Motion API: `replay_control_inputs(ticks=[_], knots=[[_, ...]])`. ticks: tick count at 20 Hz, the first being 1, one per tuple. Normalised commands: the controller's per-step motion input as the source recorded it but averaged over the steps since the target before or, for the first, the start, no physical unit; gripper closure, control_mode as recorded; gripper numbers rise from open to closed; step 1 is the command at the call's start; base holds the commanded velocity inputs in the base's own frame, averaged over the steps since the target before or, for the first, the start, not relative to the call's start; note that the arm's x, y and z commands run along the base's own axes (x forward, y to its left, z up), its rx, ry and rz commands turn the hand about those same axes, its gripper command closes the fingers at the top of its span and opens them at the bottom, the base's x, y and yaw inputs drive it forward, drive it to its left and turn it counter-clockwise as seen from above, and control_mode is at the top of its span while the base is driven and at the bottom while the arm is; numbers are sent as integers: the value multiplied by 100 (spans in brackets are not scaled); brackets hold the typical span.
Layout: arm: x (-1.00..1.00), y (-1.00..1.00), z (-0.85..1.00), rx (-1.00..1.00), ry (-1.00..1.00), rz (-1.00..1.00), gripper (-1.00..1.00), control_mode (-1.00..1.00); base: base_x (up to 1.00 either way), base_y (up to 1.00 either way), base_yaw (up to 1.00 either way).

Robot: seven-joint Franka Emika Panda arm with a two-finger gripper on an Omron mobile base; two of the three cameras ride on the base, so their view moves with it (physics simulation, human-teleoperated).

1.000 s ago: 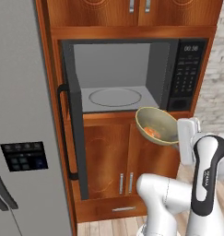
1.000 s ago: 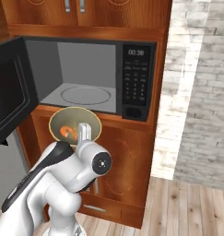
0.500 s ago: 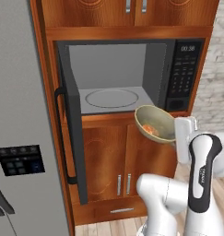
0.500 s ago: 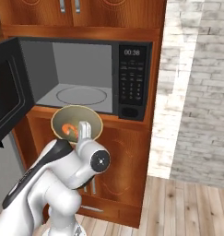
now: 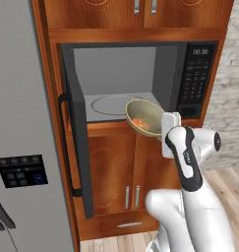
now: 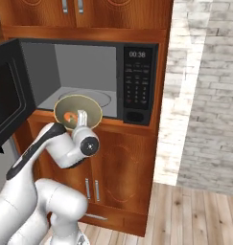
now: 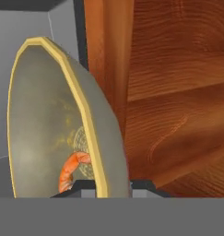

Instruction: Remove the orange from the bowl and place it on the small plate. Then place the bowl with only the shrimp in the microwave, close the door, and press the start button to microwave the shrimp.

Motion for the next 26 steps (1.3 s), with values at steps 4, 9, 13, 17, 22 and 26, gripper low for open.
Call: replay_control_inputs(ticks=[4,9,13,17,22,26], knots=[[88,27,11,-1,2,-1,100,-100,0,0,0],[57,6,46,-11,1,0,100,-100,0,0,0],[54,0,50,-14,3,0,100,-100,0,0,0],[58,0,36,-7,4,0,100,-100,0,0,0],[36,0,1,0,1,0,100,-100,0,0,0],[49,0,0,0,4,0,100,-100,0,0,0]])
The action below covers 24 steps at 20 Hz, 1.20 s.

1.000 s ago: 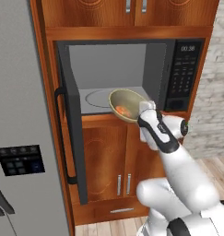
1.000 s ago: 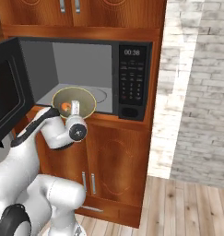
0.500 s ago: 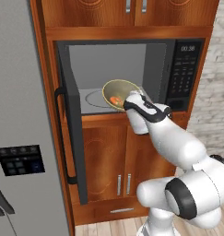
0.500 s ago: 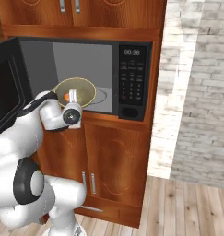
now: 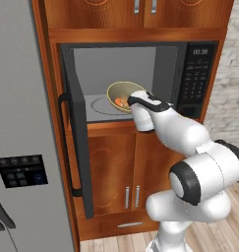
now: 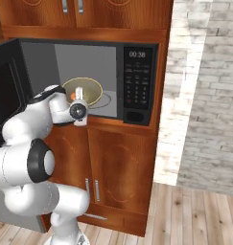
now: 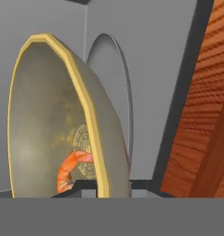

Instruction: Remove the orange from the bowl and place it on the small plate. Then place the bowl with only the shrimp in the microwave, close the door, and press the start button to microwave the shrimp.

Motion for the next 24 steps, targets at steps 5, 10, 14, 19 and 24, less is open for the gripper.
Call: replay_control_inputs(ticks=[5,10,14,19,24], knots=[[56,0,0,0,12,0,100,-100,0,0,0],[52,19,0,-2,7,0,100,-100,0,0,0],[44,15,-1,-2,6,2,100,-100,0,0,0],[-1,2,1,-3,0,1,-100,-100,0,0,0],[-9,1,20,0,-6,1,-100,-100,0,0,0]])
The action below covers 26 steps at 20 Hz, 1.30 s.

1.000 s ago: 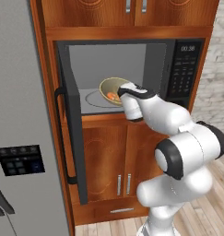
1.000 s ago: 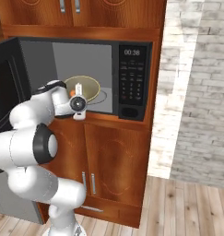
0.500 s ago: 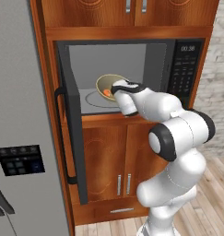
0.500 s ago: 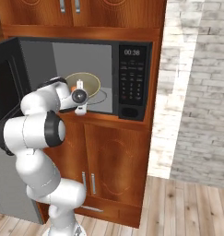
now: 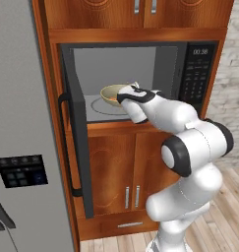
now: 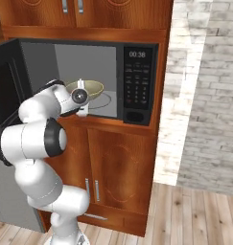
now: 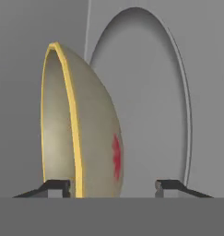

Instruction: Remove the orange from the bowl and place it on the small plate. Then place the bowl with only the shrimp in the microwave, close the door, and press the start button to microwave the shrimp.

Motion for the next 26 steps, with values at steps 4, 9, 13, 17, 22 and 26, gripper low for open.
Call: replay_control_inputs(ticks=[4,9,13,17,22,26], knots=[[-19,-3,16,0,-8,0,-100,-100,0,0,0],[-90,-17,43,-1,-19,0,-100,-100,0,0,0],[-100,-25,42,-3,-4,0,-100,-100,0,0,0],[-100,-17,51,-1,8,1,-100,-100,0,0,0],[-84,-1,51,-10,29,8,-100,-100,0,0,0],[-88,0,56,-15,22,9,-100,-100,0,0,0]])
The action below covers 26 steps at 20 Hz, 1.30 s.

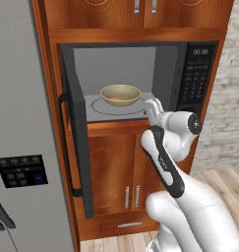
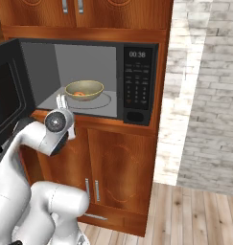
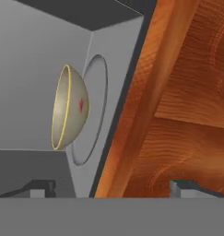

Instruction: Remove the orange from the bowl and place it on the small plate. Then place the bowl with only the shrimp in the microwave, close the door, and press the start button to microwave the shrimp.

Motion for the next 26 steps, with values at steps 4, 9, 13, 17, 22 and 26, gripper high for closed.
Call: replay_control_inputs(ticks=[4,9,13,17,22,26], knots=[[-83,0,62,-16,18,9,-100,-100,0,0,0],[-91,11,6,-16,-7,5,-100,-100,0,0,0],[-100,5,2,-10,-28,5,-100,-100,0,0,0],[-100,0,61,-23,-15,9,-100,-100,0,0,0],[-100,0,50,-30,-12,20,-100,-100,0,0,0],[-100,-13,37,-23,-17,26,-100,-100,0,0,0]])
